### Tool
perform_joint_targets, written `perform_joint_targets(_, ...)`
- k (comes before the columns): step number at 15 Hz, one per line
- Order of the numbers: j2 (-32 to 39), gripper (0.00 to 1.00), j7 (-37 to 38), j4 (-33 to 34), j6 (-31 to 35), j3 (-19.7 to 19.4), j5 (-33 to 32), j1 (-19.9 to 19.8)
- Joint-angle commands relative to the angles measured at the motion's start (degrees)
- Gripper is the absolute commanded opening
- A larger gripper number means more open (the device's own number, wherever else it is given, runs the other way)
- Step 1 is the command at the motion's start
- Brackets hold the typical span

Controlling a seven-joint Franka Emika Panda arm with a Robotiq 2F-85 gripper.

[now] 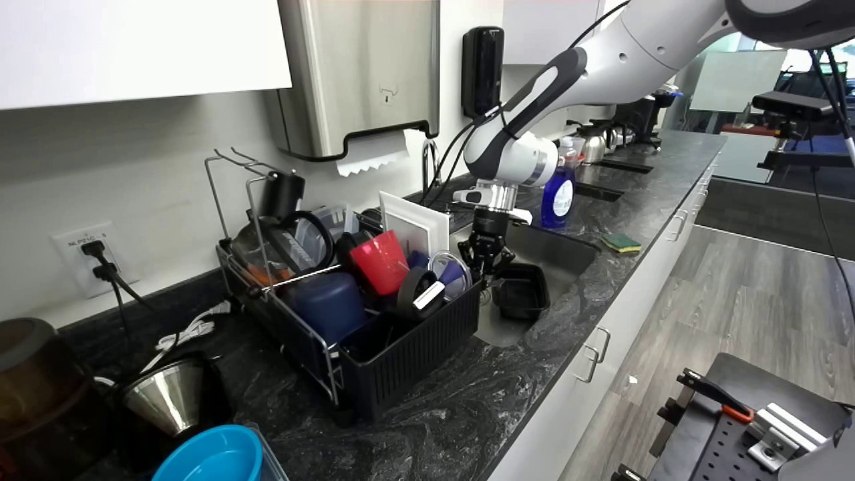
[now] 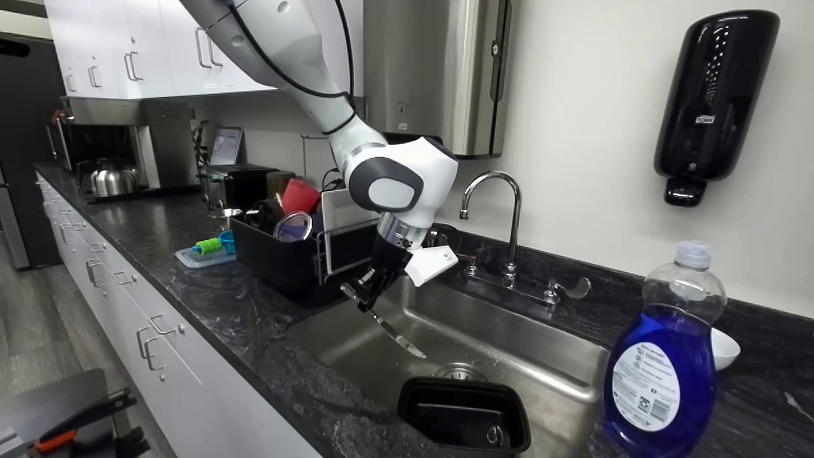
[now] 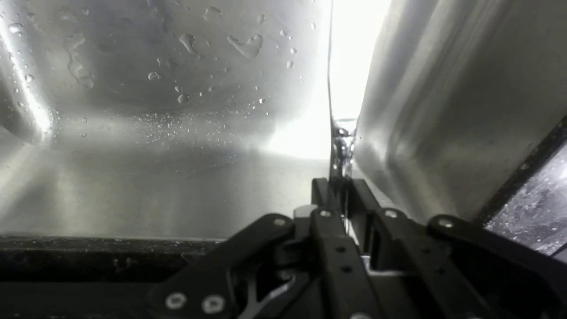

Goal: Pick the knife in the sink and put it in the rack

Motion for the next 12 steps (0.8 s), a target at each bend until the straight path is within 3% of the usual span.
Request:
perform_joint_targets(1,-3.51,0.04,0.64,-1.87,-1.15,-0.12,-1.13,0.21)
perform_joint_targets(12,-15.42,0.04,-0.23,-11.58,-2.69,-1.25,-1.07,1.50)
